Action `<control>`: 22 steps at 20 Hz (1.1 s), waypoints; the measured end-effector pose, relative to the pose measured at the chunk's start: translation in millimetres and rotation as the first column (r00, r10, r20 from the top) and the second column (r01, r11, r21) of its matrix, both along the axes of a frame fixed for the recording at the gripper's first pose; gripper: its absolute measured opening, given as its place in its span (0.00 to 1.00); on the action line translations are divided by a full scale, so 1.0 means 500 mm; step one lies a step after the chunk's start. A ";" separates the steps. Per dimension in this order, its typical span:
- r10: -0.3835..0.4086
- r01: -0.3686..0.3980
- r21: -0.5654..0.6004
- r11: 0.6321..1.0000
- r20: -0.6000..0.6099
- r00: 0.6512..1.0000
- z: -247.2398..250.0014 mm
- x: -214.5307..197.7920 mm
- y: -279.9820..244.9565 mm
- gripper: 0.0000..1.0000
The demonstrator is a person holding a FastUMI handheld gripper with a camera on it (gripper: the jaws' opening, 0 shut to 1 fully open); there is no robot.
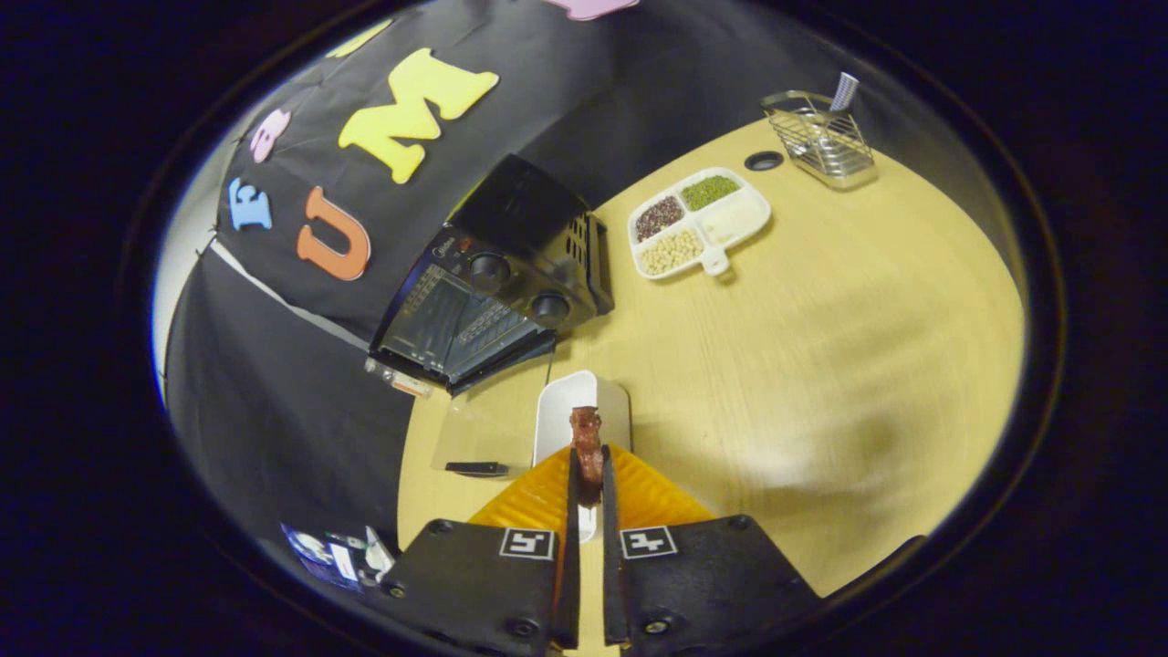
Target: Open the toaster oven, put the food inside, and close the toaster oven door.
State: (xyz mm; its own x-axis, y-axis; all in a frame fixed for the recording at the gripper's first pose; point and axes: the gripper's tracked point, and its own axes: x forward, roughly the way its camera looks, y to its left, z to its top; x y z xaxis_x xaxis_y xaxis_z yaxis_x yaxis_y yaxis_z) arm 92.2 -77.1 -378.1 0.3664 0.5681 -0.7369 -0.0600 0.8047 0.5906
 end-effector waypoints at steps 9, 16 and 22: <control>0.082 -0.046 -0.185 0.982 0.197 0.977 0.109 -0.048 0.029 0.11; 0.219 -0.095 -0.324 0.941 0.372 0.902 0.223 -0.114 0.120 0.11; 0.310 -0.127 -0.398 0.908 0.438 0.843 0.230 -0.157 0.212 0.11</control>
State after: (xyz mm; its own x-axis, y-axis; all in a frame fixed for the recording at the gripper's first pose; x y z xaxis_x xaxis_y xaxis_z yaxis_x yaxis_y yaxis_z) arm 13.9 29.0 -263.2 0.6213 0.4233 -0.6593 -0.4611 0.8779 0.1291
